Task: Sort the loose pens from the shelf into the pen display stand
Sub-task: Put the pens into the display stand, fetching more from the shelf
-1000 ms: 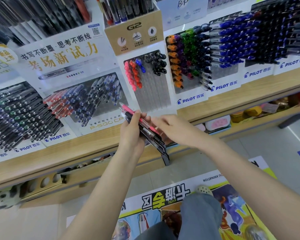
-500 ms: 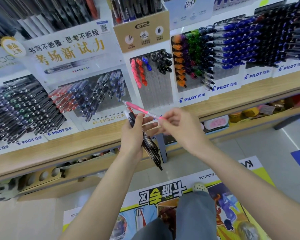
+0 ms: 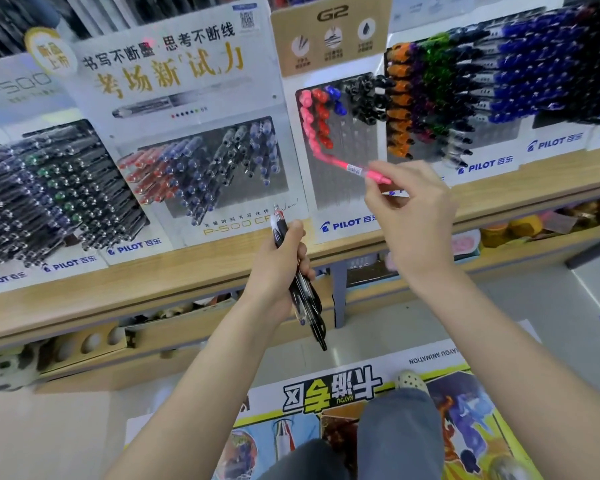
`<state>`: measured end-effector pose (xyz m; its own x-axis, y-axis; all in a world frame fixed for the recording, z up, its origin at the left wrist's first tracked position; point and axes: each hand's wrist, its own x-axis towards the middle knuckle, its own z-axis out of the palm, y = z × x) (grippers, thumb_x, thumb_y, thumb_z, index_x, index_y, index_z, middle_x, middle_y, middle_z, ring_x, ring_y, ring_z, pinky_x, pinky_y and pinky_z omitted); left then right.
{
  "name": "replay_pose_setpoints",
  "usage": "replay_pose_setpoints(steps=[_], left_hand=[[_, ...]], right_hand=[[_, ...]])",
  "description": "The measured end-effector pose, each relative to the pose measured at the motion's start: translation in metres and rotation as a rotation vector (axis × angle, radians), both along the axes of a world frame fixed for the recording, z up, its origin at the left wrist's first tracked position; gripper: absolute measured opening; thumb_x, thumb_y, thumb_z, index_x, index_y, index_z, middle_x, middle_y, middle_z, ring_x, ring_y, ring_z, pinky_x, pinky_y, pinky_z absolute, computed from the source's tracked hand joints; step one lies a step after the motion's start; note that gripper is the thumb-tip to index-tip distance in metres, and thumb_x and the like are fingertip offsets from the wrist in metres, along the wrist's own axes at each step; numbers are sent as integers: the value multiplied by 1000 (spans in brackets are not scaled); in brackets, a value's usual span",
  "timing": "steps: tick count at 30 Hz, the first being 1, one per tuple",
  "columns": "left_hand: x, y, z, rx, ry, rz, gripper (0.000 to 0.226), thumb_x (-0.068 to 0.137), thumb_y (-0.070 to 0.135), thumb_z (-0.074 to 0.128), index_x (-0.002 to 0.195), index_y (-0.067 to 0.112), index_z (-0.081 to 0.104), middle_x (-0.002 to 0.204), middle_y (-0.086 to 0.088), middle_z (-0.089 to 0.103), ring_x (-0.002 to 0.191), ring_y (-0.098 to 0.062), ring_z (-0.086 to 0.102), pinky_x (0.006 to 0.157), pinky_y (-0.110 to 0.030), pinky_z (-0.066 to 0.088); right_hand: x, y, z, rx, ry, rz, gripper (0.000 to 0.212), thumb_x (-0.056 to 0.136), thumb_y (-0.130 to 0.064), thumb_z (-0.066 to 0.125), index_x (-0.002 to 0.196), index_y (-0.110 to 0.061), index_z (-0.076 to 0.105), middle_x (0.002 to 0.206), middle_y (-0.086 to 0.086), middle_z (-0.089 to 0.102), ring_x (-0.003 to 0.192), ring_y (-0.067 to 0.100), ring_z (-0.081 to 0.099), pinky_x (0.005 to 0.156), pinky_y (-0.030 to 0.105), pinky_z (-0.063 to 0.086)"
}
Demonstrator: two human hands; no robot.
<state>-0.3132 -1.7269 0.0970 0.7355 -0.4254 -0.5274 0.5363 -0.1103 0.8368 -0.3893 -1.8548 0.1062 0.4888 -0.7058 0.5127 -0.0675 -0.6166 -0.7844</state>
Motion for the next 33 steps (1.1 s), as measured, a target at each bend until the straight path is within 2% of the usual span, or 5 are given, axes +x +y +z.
replay_pose_setpoints(steps=[4, 7, 18, 27, 33], left_hand=[[5, 5, 1, -16, -22, -6, 18, 96, 29, 51, 89, 13, 51, 58, 5, 39, 42, -8, 35, 45, -22, 40], [6, 6, 3, -26, -28, -19, 18, 96, 28, 51, 89, 12, 50, 58, 4, 39, 42, -9, 35, 40, -21, 38], [4, 6, 9, -37, -19, -64, 20, 96, 29, 51, 86, 13, 51, 55, 5, 40, 39, -8, 36, 41, -21, 38], [6, 7, 9, -56, 36, -56, 18, 96, 29, 51, 87, 14, 51, 57, 5, 39, 42, -9, 36, 40, -21, 37], [10, 7, 11, -42, 38, -52, 19, 96, 31, 51, 87, 14, 51, 57, 5, 39, 46, -11, 36, 39, -20, 38]], right_hand=[[8, 4, -5, -99, 17, 1, 21, 86, -6, 61, 106, -7, 68, 88, 4, 56, 73, 14, 57, 68, 31, 55], [13, 9, -3, -239, 24, 18, 19, 88, -10, 59, 105, -6, 68, 87, 9, 58, 70, 19, 58, 61, 38, 54], [36, 11, -8, -433, 115, 34, 24, 89, -6, 57, 110, -5, 66, 88, 10, 59, 68, 18, 55, 55, 32, 52], [44, 19, -12, -316, 62, 24, 25, 90, -10, 58, 114, -6, 64, 95, 8, 58, 75, 8, 51, 65, 27, 51], [39, 20, -5, -346, 60, -4, 13, 91, -15, 56, 88, -3, 60, 83, 7, 58, 62, 19, 55, 51, 38, 50]])
